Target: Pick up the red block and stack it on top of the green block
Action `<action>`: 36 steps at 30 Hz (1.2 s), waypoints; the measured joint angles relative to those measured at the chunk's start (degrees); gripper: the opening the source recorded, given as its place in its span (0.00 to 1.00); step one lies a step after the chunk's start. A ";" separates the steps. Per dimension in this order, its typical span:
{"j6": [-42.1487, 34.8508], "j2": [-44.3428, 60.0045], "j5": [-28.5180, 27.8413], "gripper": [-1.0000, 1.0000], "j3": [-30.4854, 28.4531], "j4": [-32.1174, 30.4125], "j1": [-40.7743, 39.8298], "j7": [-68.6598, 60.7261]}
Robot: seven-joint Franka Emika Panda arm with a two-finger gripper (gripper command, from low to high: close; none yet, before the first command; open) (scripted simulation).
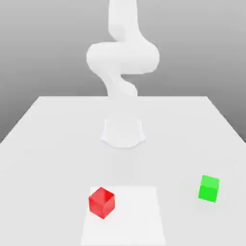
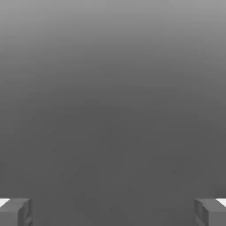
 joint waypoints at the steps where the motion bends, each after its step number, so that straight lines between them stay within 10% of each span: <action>1: 1.35 2.39 0.28 0.50 0.02 -1.24 -0.46 1.18; 26: 34.42 54.59 -0.66 0.50 -0.10 -20.86 -7.08 25.33; 27: 35.43 55.79 -0.69 0.00 0.02 -20.69 -7.22 25.33; 36: 32.74 52.51 -0.89 0.00 0.07 -21.18 -7.29 25.51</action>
